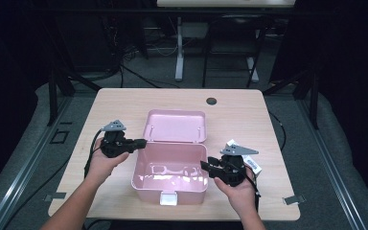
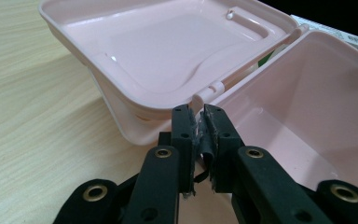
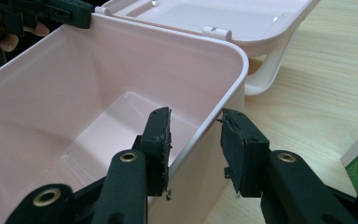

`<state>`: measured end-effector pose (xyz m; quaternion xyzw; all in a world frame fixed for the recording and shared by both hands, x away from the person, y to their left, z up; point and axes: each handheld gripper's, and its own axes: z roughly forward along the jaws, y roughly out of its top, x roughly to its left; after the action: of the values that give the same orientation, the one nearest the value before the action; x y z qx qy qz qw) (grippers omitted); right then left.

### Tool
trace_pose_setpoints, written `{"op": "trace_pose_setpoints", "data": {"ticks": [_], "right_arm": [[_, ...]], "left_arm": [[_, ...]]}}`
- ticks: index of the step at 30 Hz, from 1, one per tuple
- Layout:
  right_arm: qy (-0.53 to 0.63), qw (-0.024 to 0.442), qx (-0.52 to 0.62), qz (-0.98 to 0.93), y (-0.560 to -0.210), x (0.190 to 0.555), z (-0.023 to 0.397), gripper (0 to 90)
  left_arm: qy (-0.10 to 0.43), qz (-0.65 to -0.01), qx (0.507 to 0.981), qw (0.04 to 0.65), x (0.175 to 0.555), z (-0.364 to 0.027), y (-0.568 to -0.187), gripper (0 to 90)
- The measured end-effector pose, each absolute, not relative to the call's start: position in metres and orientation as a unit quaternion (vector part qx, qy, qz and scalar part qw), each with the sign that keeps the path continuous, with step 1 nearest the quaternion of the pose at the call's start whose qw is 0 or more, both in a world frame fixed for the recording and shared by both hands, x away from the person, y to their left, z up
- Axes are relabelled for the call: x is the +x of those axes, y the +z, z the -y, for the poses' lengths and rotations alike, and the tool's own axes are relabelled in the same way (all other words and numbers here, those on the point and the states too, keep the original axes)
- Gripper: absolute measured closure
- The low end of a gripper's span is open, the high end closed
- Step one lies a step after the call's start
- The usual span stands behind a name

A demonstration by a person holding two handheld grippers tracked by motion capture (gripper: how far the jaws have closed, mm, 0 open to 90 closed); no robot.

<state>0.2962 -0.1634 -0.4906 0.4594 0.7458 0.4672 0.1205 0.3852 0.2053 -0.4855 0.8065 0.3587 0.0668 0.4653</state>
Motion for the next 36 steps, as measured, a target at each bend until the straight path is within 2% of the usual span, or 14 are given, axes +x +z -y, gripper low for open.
{"op": "trace_pose_setpoints", "data": {"ticks": [36], "right_arm": [[0.464, 0.124, 0.458, -0.748, -0.4876, 0.2959, 0.1639, 62.3]], "left_arm": [[0.074, -0.356, 0.808, 0.464, 0.3829, -0.2039, -0.4851, 83.0]]}}
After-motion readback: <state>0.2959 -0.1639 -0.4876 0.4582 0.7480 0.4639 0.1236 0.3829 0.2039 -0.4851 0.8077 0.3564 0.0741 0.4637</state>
